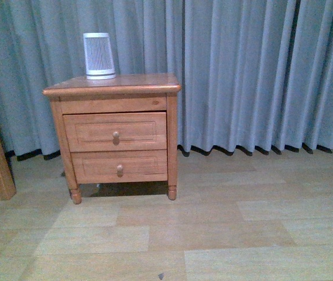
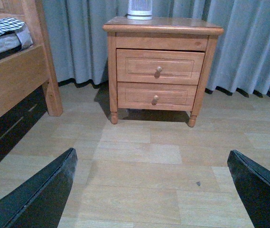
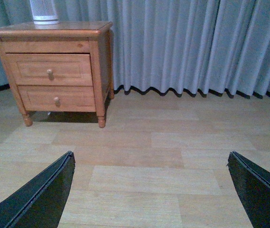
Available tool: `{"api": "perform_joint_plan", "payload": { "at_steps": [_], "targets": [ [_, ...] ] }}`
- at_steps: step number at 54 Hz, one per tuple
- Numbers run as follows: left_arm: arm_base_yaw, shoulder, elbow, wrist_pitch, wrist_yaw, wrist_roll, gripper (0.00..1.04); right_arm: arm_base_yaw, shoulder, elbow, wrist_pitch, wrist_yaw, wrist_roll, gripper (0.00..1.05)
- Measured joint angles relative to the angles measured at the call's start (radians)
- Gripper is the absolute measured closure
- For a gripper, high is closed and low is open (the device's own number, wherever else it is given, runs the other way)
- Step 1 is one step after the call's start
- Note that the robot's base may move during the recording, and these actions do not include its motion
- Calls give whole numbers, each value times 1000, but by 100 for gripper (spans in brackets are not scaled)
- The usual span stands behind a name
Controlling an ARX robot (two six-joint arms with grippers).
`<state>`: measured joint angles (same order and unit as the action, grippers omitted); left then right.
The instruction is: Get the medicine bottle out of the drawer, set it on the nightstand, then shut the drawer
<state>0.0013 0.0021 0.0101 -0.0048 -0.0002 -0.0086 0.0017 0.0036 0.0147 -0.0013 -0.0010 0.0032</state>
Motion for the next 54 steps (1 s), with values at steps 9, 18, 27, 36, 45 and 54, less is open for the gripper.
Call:
{"api": "perform_joint_plan", "payload": {
  "at_steps": [9, 18, 27, 36, 45, 54],
  "targets": [
    [0, 0, 0, 0, 0, 0, 7, 0, 0, 0, 0, 0, 0, 7],
    [0, 0, 0, 0, 0, 0, 7, 0, 0, 0, 0, 0, 0, 7],
    [0, 0, 0, 0, 0, 0, 7, 0, 0, 0, 0, 0, 0, 7],
    [0, 0, 0, 0, 0, 0, 7, 0, 0, 0, 0, -1, 0, 7],
    [0, 0, 0, 0, 0, 0, 7, 0, 0, 0, 0, 0, 0, 7],
    [0, 0, 0, 0, 0, 0, 7, 0, 0, 0, 0, 0, 0, 7]
  ]
}}
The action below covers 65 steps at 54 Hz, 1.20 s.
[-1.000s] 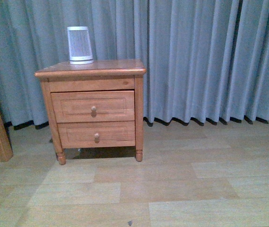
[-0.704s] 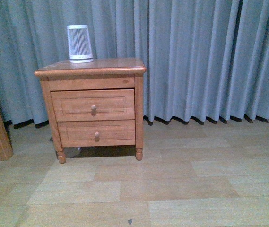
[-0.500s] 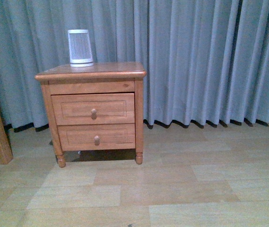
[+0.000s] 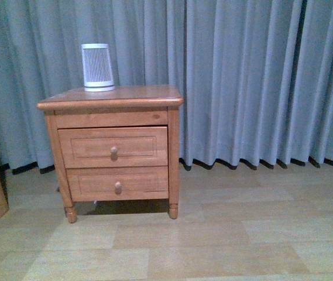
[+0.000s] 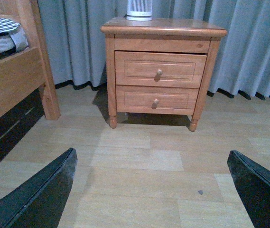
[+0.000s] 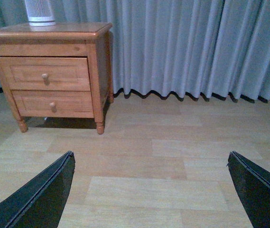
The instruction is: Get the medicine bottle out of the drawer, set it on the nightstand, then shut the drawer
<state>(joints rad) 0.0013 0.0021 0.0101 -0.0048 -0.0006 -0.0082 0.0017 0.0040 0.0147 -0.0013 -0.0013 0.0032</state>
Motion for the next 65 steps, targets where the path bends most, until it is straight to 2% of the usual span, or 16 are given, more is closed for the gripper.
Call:
{"api": "perform_joint_plan", "payload": {
  "at_steps": [65],
  "targets": [
    [0, 0, 0, 0, 0, 0, 7, 0, 0, 0, 0, 0, 0, 7]
  ]
}}
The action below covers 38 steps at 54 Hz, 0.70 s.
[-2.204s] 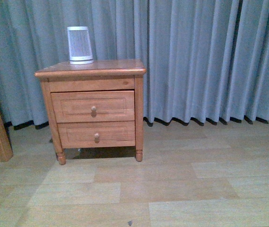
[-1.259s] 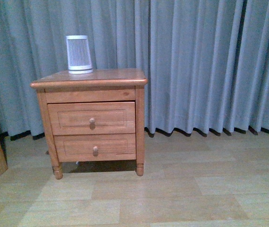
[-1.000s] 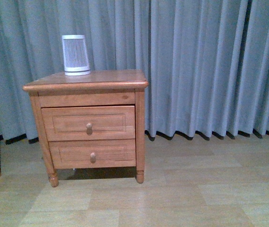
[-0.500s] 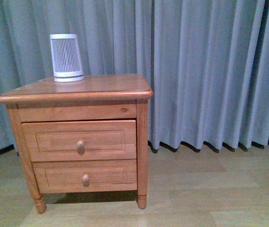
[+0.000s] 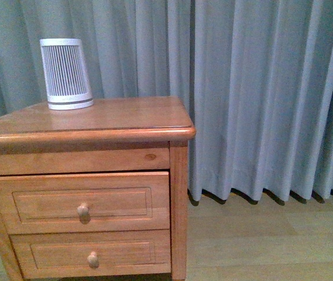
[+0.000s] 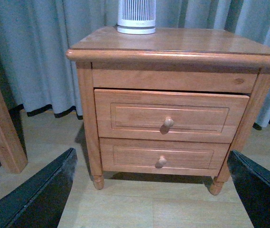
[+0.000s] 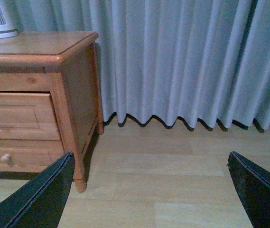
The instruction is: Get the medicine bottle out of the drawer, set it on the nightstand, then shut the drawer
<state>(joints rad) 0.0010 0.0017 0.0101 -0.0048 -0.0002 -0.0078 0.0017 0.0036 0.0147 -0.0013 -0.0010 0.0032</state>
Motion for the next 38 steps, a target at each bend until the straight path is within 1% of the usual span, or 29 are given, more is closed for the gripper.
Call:
{"api": "perform_joint_plan", "payload": {
  "at_steps": [2, 3, 4, 5, 6, 9, 12, 18, 21, 26, 29, 33, 38],
  "targets": [
    [3, 8, 2, -11, 13, -7, 7, 0, 0, 0, 0, 0, 0, 7],
    [18, 43, 30, -75, 62, -37, 7, 0, 0, 0, 0, 0, 0, 7],
    [34, 89, 58, -116, 91, -68, 7, 0, 0, 0, 0, 0, 0, 7],
    [60, 178, 103, -134, 129, -100, 7, 0, 0, 0, 0, 0, 0, 7],
    [79, 272, 156, -123, 170, -132, 7, 0, 0, 0, 0, 0, 0, 7],
    [106, 497, 326, -4, 199, -162, 7, 0, 0, 0, 0, 0, 0, 7],
    [106, 640, 455, 105, 208, -162, 7, 0, 0, 0, 0, 0, 0, 7],
    [74, 874, 584, 301, 164, -159, 7, 0, 0, 0, 0, 0, 0, 7],
    [48, 980, 589, 385, 137, -155, 7, 0, 0, 0, 0, 0, 0, 7],
    [-27, 1217, 572, 546, 80, -107, 7, 0, 0, 0, 0, 0, 0, 7],
    [-64, 1341, 566, 607, 76, -104, 7, 0, 0, 0, 0, 0, 0, 7],
    [-113, 1517, 565, 712, 42, -77, 7, 0, 0, 0, 0, 0, 0, 7],
    [-151, 1715, 581, 815, 7, -64, 7, 0, 0, 0, 0, 0, 0, 7]
  ]
}}
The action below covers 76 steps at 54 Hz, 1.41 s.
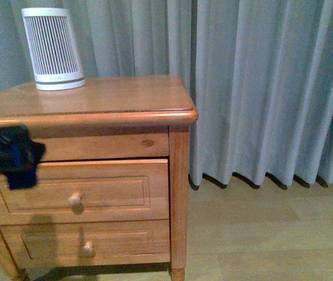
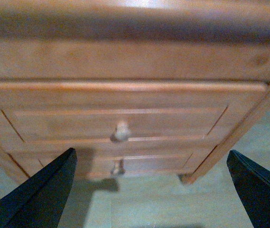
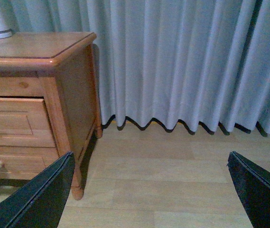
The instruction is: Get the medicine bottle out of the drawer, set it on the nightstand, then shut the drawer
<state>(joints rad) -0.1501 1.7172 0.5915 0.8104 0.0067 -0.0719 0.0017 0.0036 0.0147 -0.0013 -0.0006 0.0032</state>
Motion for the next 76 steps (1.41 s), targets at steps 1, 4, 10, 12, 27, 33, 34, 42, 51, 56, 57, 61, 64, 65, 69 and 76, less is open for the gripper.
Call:
{"api": "perform_joint_plan", "payload": {
  "at_steps": [1, 4, 10, 12, 27, 33, 34, 42, 51, 56, 57, 61, 64, 65, 69, 76],
  "targets": [
    [-3, 24, 5, 11, -5, 0, 7, 0, 0, 0, 0, 0, 0, 7],
    [-21, 162, 47, 61, -29, 0, 7, 0, 0, 0, 0, 0, 0, 7],
    [-43, 338, 135, 97, -45, -4, 7, 0, 0, 0, 0, 0, 0, 7],
    [-48, 377, 162, 97, -52, -5, 7, 0, 0, 0, 0, 0, 0, 7],
    [-54, 556, 395, 48, -89, -20, 7, 0, 0, 0, 0, 0, 0, 7],
    [-32, 588, 465, 39, -89, -18, 7, 0, 0, 0, 0, 0, 0, 7],
    [-30, 590, 469, 39, -88, -18, 7, 0, 0, 0, 0, 0, 0, 7],
    [-7, 622, 500, 39, -85, -11, 7, 0, 0, 0, 0, 0, 0, 7],
    [7, 654, 508, 48, -89, -3, 25, 0, 0, 0, 0, 0, 0, 7],
    [12, 661, 509, 55, -88, -3, 39, 0, 0, 0, 0, 0, 0, 7],
    [13, 661, 509, 56, -88, -3, 41, 0, 0, 0, 0, 0, 0, 7],
    [17, 661, 512, 62, -88, -3, 51, 0, 0, 0, 0, 0, 0, 7],
    [20, 661, 518, 63, -87, -3, 60, 0, 0, 0, 0, 0, 0, 7],
    [21, 661, 520, 62, -87, -3, 64, 0, 0, 0, 0, 0, 0, 7],
    [24, 661, 520, 62, -68, -6, 72, 0, 0, 0, 0, 0, 0, 7],
    [26, 661, 521, 57, -59, -4, 52, 0, 0, 0, 0, 0, 0, 7]
  ]
}}
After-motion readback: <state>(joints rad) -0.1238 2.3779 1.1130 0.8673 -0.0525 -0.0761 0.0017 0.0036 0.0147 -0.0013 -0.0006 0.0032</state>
